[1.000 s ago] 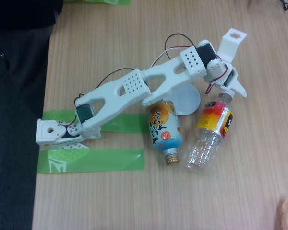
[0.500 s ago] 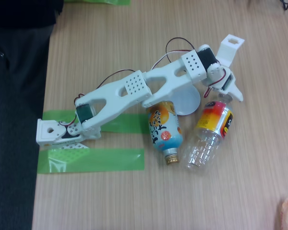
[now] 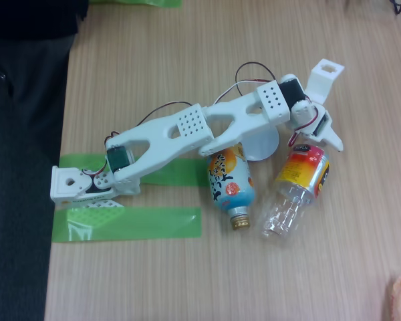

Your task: Pick up the plastic bottle and stand it up on the white place

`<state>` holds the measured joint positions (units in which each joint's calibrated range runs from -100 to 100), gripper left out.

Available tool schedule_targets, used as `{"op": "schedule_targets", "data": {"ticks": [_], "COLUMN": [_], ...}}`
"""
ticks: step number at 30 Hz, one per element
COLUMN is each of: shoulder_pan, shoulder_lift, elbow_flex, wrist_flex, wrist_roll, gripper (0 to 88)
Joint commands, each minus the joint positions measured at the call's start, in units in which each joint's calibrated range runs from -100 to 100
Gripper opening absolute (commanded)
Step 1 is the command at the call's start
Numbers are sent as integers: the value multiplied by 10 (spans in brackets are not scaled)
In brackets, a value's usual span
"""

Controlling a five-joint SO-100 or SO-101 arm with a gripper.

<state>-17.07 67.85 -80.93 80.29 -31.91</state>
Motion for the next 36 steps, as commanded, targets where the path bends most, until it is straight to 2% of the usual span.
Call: {"op": "schedule_targets", "data": {"ticks": [1, 8, 15, 27, 32, 36], "shoulder_pan": [6, 6, 7, 17, 17, 16], "shoulder_lift": [-2, -1, -4, -8, -8, -7], "elbow_flex": [-20, -20, -20, -20, -43, -66], "wrist_flex": [1, 1, 1, 3, 22, 43], "wrist_roll": [9, 18, 18, 18, 18, 18], "gripper": [368, 367, 217, 195, 91, 69]}}
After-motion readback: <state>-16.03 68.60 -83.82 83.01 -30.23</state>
